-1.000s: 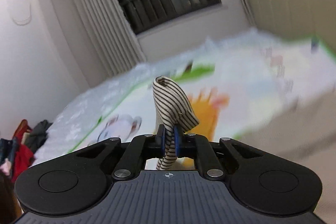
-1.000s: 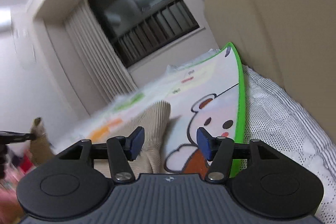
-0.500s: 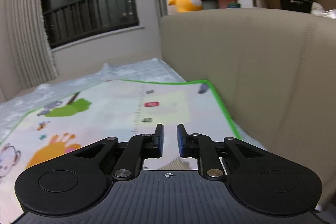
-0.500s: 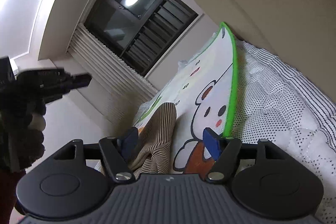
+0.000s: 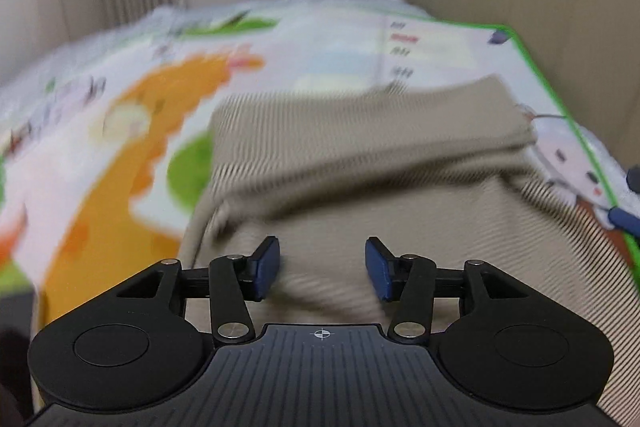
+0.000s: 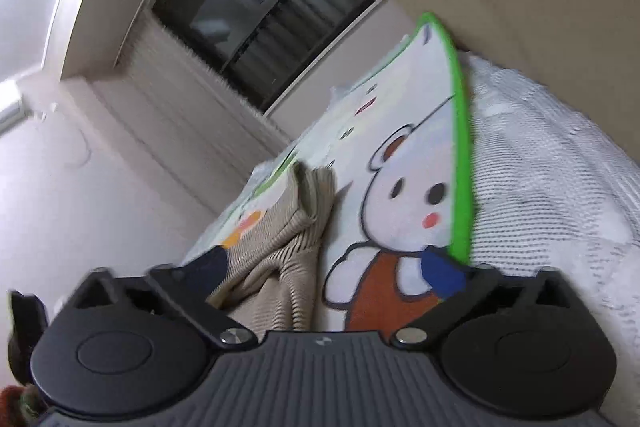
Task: Fold clothes
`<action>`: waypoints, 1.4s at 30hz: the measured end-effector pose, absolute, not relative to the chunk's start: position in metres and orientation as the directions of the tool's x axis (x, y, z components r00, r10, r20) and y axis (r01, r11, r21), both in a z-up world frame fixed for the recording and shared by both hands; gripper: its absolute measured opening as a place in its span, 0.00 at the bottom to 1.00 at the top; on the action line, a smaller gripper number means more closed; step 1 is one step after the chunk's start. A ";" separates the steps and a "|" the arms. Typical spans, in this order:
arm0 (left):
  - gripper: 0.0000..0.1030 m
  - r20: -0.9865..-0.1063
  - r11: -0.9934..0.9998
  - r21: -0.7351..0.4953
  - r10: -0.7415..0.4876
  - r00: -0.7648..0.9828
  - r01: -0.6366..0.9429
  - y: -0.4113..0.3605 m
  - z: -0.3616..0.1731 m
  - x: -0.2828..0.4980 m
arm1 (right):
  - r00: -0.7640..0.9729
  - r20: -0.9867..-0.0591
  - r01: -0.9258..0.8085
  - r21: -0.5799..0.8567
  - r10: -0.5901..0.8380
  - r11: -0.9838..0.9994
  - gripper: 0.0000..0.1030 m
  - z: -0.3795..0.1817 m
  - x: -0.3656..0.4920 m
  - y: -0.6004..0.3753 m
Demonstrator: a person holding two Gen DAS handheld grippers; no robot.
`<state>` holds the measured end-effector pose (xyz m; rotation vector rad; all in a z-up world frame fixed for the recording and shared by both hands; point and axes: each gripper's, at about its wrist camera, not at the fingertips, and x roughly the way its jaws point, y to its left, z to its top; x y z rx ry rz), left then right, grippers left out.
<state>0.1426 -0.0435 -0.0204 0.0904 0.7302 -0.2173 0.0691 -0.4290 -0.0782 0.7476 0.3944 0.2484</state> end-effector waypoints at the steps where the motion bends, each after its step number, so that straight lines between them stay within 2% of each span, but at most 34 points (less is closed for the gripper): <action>1: 0.53 -0.662 0.972 -0.002 -0.177 0.729 0.235 -0.036 -0.027 0.139 | 0.894 -0.274 -0.079 0.685 0.356 0.724 1.00 -0.077 0.071 -0.425; 3: 0.59 -0.612 0.962 0.006 -0.213 0.762 0.273 -0.025 -0.037 0.126 | 0.891 -0.301 -0.064 0.660 0.341 0.749 1.00 -0.075 0.074 -0.419; 5: 0.72 -0.595 0.955 -0.018 -0.247 0.765 0.295 -0.022 -0.039 0.125 | 0.888 -0.318 -0.052 0.647 0.332 0.760 1.00 -0.074 0.076 -0.416; 8: 0.83 -0.581 0.944 -0.063 -0.298 0.757 0.322 -0.019 -0.041 0.126 | 0.890 -0.329 -0.038 0.636 0.315 0.771 1.00 -0.073 0.079 -0.412; 11: 0.86 -0.565 0.931 -0.108 -0.347 0.749 0.349 -0.016 -0.043 0.127 | 0.886 -0.359 -0.024 0.600 0.295 0.800 1.00 -0.069 0.082 -0.405; 16: 0.90 -0.545 0.921 -0.150 -0.380 0.747 0.359 -0.014 -0.042 0.123 | 0.839 -0.468 -0.020 0.485 0.279 0.874 1.00 -0.063 0.094 -0.384; 20: 0.92 -0.537 0.919 -0.165 -0.388 0.749 0.358 -0.013 -0.041 0.123 | 0.793 -0.579 -0.006 0.301 0.187 0.954 1.00 -0.058 0.106 -0.357; 23: 0.94 -0.534 0.921 -0.162 -0.384 0.753 0.355 -0.014 -0.041 0.121 | 0.776 -0.622 -0.010 0.148 0.101 0.989 1.00 -0.059 0.109 -0.334; 26: 1.00 -0.538 0.928 -0.160 -0.368 0.758 0.337 -0.013 -0.041 0.120 | 0.784 -0.616 -0.004 0.124 0.080 0.992 1.00 -0.061 0.107 -0.332; 31: 1.00 -0.545 0.929 -0.202 -0.370 0.752 0.311 -0.007 -0.043 0.124 | 0.804 -0.588 0.003 0.146 0.084 0.989 1.00 -0.062 0.100 -0.335; 36: 1.00 -0.544 0.931 -0.195 -0.365 0.755 0.309 -0.007 -0.043 0.123 | 0.815 -0.577 0.013 0.100 0.047 0.995 1.00 -0.061 0.098 -0.328; 42: 1.00 -0.543 0.930 -0.200 -0.367 0.756 0.308 -0.007 -0.044 0.124 | 0.823 -0.566 0.021 0.120 0.051 0.993 1.00 -0.062 0.096 -0.331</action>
